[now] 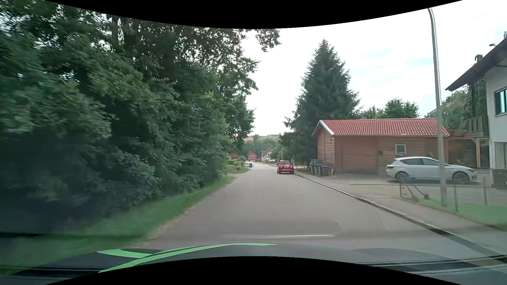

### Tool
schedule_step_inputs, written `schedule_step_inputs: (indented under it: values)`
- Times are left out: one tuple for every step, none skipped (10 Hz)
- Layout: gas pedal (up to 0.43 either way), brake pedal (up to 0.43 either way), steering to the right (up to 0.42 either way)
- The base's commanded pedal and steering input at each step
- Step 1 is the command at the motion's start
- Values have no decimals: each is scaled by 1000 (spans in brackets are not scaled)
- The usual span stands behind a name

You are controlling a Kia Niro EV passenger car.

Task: Follow the waypoints while adhering to traffic rules and regulations

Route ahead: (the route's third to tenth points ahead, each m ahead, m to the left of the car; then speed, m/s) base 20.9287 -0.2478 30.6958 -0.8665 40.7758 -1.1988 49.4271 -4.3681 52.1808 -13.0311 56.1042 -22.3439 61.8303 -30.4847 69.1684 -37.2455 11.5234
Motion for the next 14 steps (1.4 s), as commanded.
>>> schedule_step_inputs:
  values:
    - [0, 220, 5]
    - [0, 226, 5]
    - [0, 232, 5]
    - [0, 238, 5]
    - [0, 250, 5]
    - [0, 256, 5]
    - [0, 256, 7]
    - [0, 262, 9]
    - [0, 262, 11]
    - [0, 268, 12]
    - [0, 268, 11]
    - [0, 268, 11]
    - [0, 268, 11]
    - [0, 268, 11]
